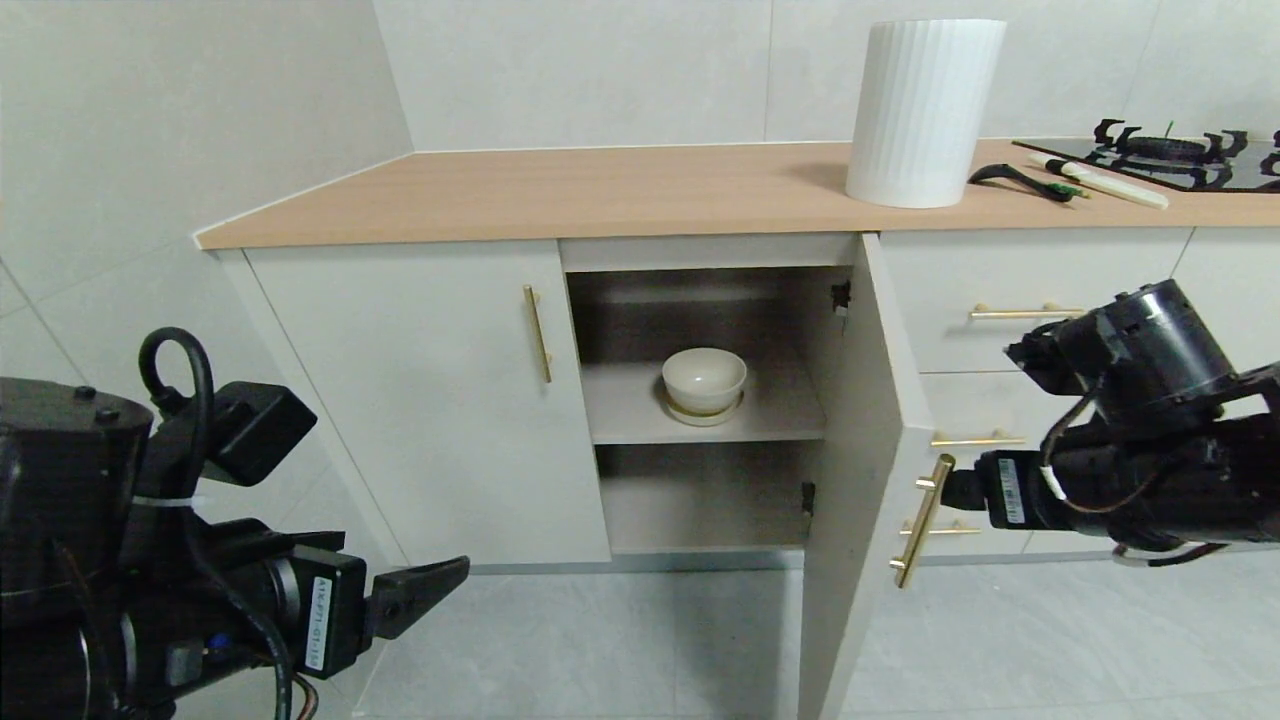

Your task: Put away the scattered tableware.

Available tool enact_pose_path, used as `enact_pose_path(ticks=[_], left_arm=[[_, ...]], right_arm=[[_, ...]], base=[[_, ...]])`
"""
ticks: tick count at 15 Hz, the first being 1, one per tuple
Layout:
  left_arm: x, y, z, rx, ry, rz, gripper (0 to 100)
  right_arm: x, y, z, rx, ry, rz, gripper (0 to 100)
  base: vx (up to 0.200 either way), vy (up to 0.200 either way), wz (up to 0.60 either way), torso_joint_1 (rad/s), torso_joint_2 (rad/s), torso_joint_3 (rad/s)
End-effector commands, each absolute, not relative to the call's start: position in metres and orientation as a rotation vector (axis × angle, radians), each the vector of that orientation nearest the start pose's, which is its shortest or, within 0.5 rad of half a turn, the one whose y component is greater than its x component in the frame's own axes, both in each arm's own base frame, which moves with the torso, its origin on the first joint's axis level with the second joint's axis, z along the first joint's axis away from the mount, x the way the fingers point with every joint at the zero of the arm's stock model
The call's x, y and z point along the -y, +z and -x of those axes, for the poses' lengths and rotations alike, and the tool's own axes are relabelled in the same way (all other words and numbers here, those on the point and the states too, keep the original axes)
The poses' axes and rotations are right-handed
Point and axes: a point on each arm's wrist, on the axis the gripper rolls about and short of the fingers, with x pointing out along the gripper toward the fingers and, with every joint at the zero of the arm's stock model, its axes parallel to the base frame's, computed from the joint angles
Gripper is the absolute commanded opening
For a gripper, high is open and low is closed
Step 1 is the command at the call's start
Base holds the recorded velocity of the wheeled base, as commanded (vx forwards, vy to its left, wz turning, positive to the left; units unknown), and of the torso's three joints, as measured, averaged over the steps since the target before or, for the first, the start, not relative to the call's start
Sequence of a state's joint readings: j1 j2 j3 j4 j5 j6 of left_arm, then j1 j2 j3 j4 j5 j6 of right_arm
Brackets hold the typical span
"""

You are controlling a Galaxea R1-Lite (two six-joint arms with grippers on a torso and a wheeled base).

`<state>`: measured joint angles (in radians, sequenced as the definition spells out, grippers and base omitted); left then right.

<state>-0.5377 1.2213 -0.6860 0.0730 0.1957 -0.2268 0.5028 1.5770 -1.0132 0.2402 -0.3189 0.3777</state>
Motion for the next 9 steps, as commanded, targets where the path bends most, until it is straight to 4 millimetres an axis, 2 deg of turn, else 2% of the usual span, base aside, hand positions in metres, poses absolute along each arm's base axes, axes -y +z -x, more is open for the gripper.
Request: enact_pose_path(ticks=[1,6,9], left_arm=[[0.083,0.200,-0.148,-0.599,-0.263,0.001,100],[0.083,0.200,-0.149,-0.595,-0.262,0.003,100],[0.084,0.199,-0.150,-0.600,-0.262,-0.001,100]], right_arm=[[-0.143,0.187,-0.253,-0.778,0.063,-0.010,100],[-0.166,0.187,-0.282,-0.778,0.165,0.008,100],[-0.173,0.179,-0.286,-0.816,0.223,-0.006,100]], base=[[0.000,0.000,0.00,0.000,0.00,0.000],[0.000,0.000,0.00,0.000,0.00,0.000],[0.000,0.000,0.00,0.000,0.00,0.000]])
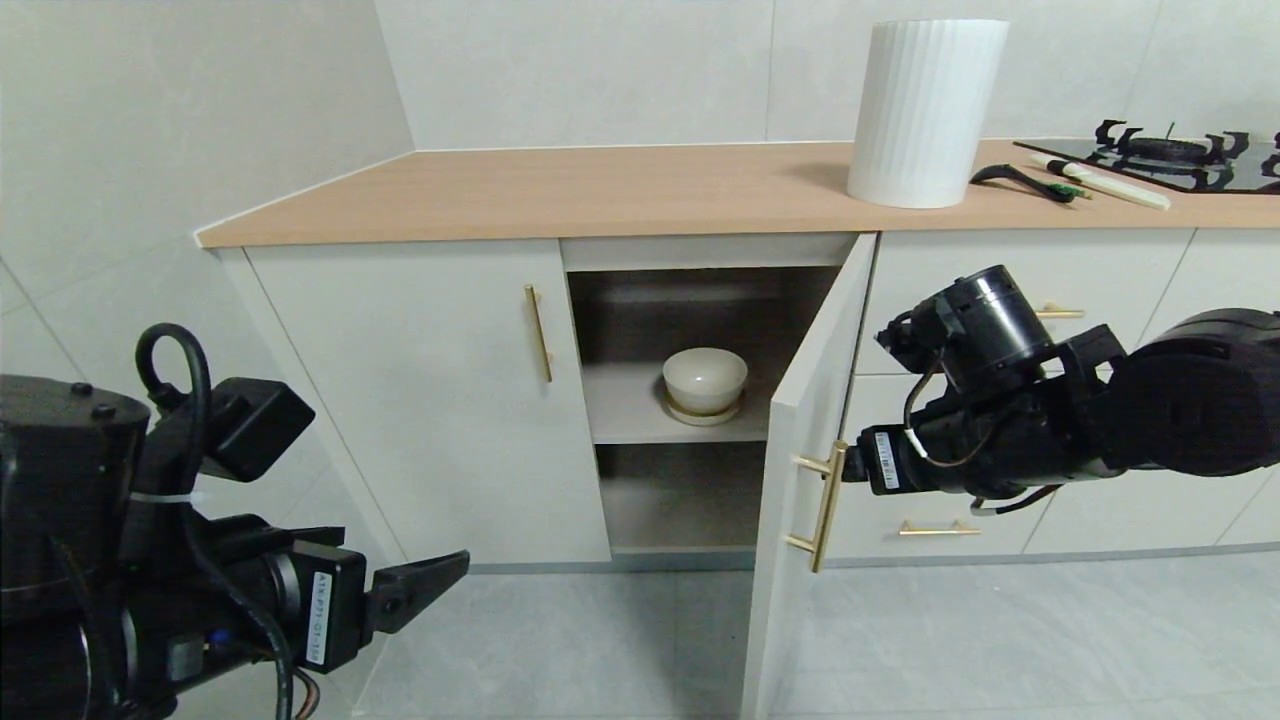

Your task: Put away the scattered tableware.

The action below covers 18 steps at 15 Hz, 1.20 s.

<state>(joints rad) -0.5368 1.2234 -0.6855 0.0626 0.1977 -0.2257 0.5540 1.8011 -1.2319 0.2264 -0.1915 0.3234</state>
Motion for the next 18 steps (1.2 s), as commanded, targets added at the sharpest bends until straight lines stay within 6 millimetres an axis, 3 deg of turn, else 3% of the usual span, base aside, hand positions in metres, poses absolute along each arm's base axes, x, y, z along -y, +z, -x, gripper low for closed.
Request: enact_pose_path(ticks=[1,16,18], left_arm=[[0.084,0.199,-0.150,-0.602,-0.262,-0.002,100],[0.087,0.195,-0.155,-0.603,-0.257,0.008,100],[0.087,0.194,-0.155,-0.604,-0.259,0.006,100]], right_arm=[[-0.175,0.177,-0.289,-0.811,0.230,-0.011,100],[-0.208,0.145,-0.329,-0.647,0.235,-0.240,100],[-0.210,0.142,-0.332,-0.628,0.236,-0.262,100]], base=[[0.000,0.000,0.00,0.000,0.00,0.000],[0.000,0.000,0.00,0.000,0.00,0.000],[0.200,0.000,0.00,0.000,0.00,0.000]])
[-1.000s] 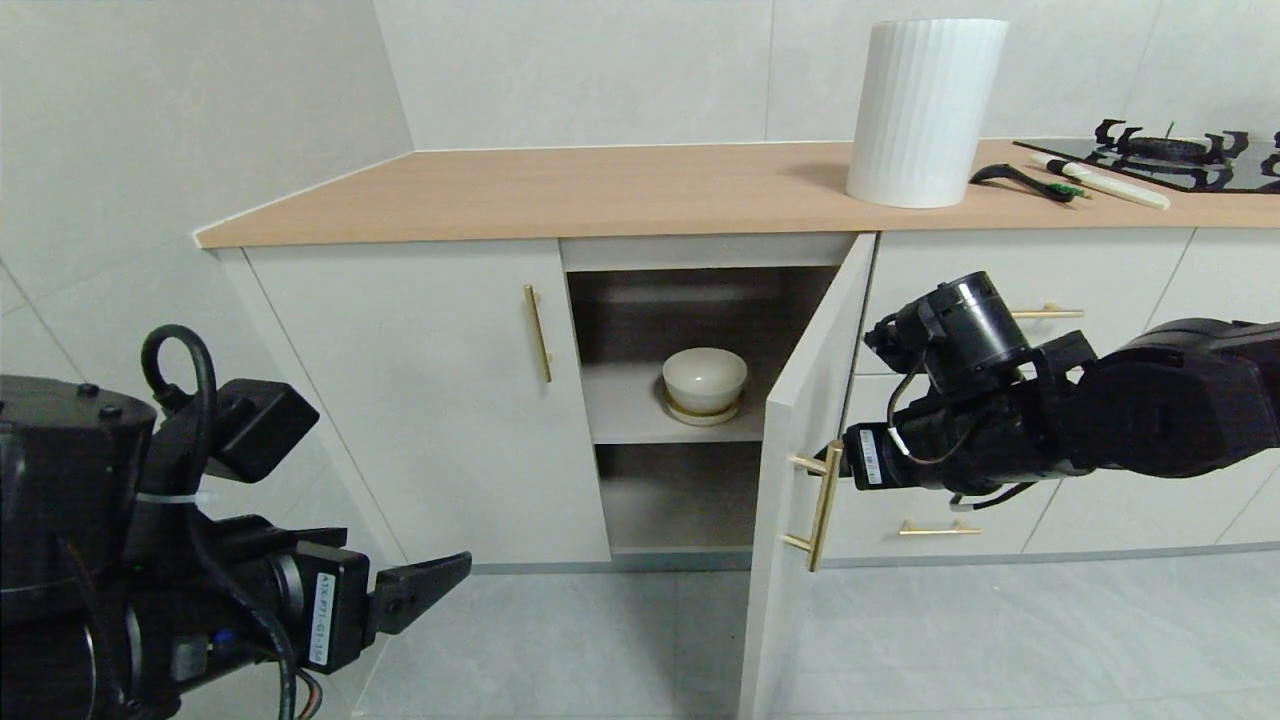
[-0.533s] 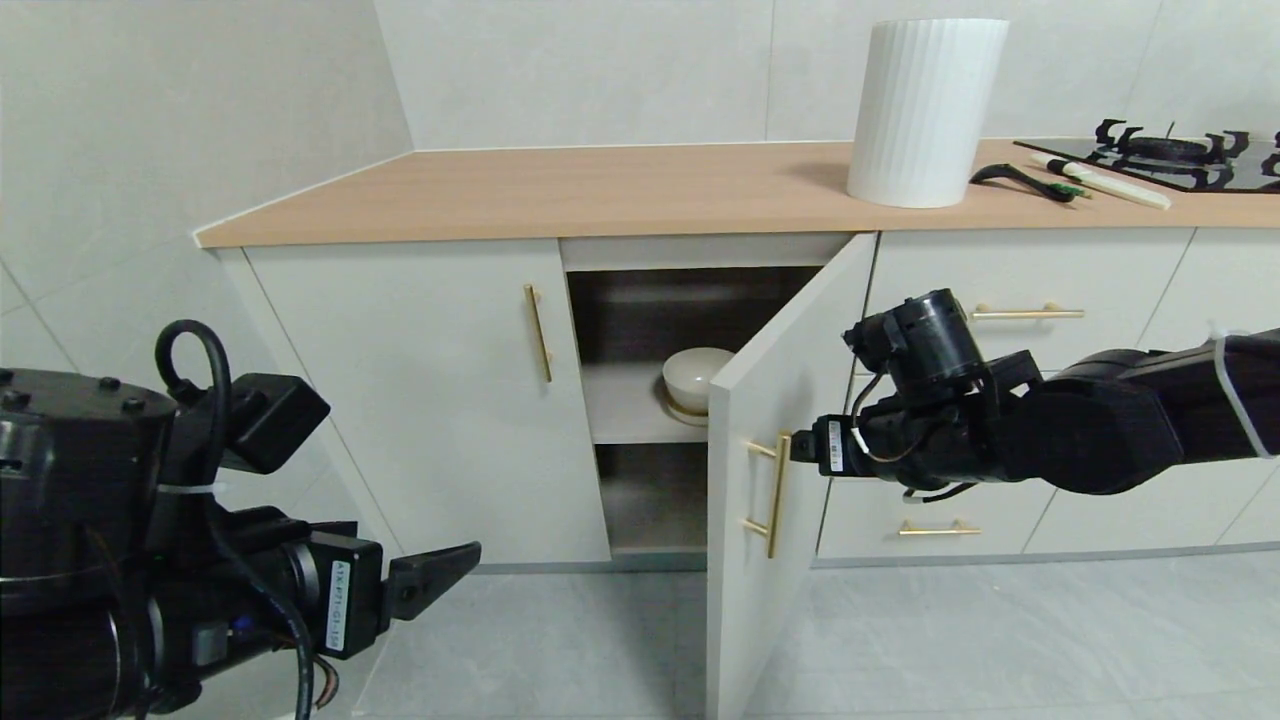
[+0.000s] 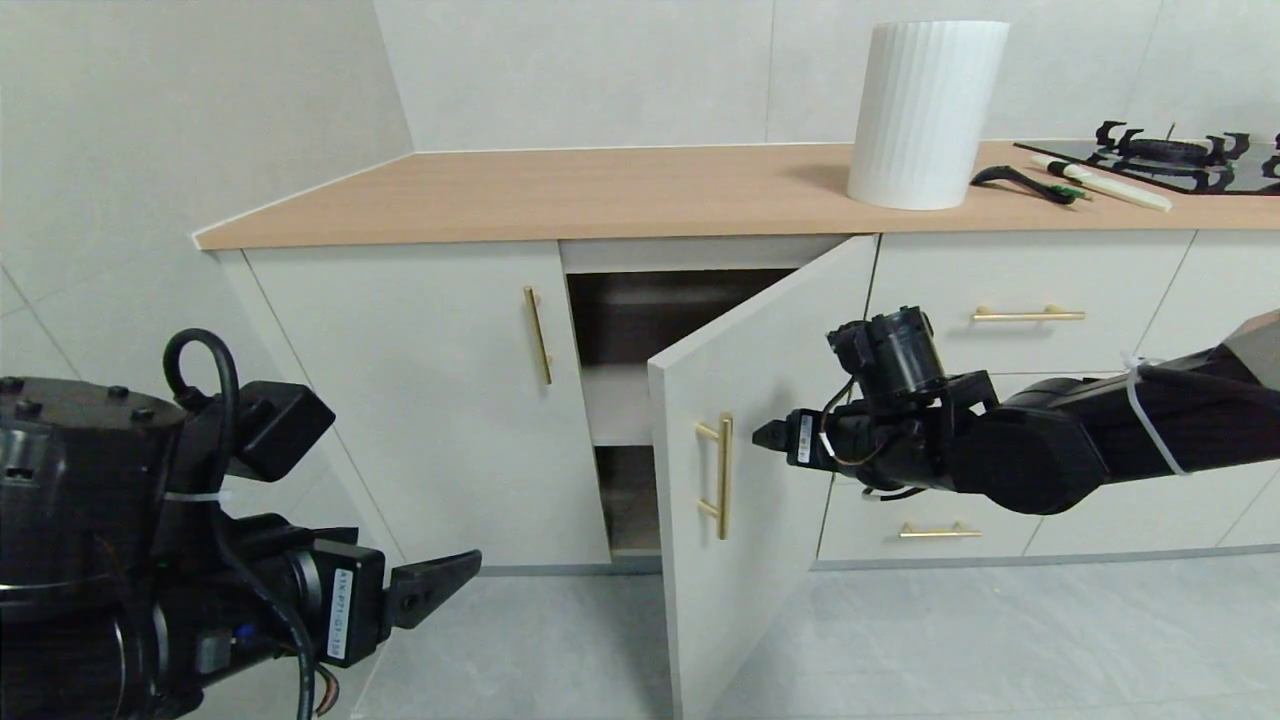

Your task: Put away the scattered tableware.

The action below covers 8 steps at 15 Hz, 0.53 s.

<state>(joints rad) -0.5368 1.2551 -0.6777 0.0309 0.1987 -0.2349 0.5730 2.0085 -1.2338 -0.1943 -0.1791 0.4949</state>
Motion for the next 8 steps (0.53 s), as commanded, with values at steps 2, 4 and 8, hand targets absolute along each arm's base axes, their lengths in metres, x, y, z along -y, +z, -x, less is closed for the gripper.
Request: enact_pose_path(ticks=[2,4,8], left_arm=[[0.088,0.194,-0.156,-0.608,-0.257,0.004,100],[0.088,0.194,-0.157,-0.607,-0.257,0.008,100],[0.088,0.195,-0.157,-0.604,-0.256,0.010,100]], right_arm=[[-0.212,0.144,-0.332,-0.613,0.240,-0.285,100],[-0.214,0.144,-0.330,-0.614,0.245,-0.287,100],[-0.226,0.147,-0.326,-0.600,0.265,-0.343,100]], base=[[0.200,0.000,0.00,-0.005,0.00,0.002],[0.000,0.000,0.00,0.000,0.00,0.000],[0.000,0.000,0.00,0.000,0.00,0.000]])
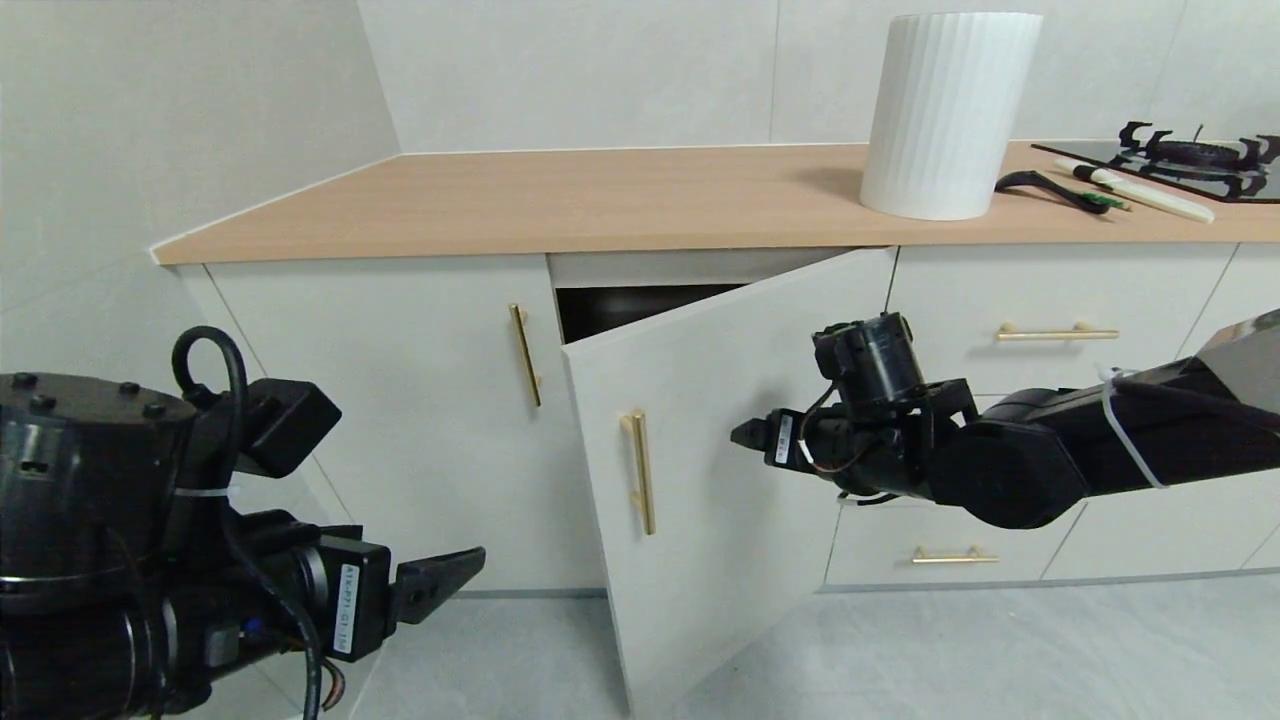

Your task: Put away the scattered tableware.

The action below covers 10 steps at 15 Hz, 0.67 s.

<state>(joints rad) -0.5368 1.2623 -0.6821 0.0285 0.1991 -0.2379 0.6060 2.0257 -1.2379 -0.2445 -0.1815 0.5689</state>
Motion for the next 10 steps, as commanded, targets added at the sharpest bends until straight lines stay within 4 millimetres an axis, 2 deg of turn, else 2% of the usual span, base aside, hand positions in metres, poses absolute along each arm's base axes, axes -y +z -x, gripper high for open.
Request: enact_pose_path(ticks=[1,5,10], left_arm=[[0.088,0.194,-0.157,-0.607,-0.256,0.008,100],[0.088,0.194,-0.156,-0.606,-0.258,0.006,100],[0.088,0.194,-0.156,-0.606,-0.258,0.007,100]], right_arm=[[-0.229,0.148,-0.326,-0.583,0.276,-0.361,100],[-0.236,0.143,-0.336,-0.509,0.269,-0.421,100],[-0.248,0.135,-0.365,-0.389,0.139,-0.503,100]], base=[[0.000,0.000,0.00,0.000,0.00,0.000],[0.000,0.000,0.00,0.000,0.00,0.000],[0.000,0.000,0.00,0.000,0.00,0.000]])
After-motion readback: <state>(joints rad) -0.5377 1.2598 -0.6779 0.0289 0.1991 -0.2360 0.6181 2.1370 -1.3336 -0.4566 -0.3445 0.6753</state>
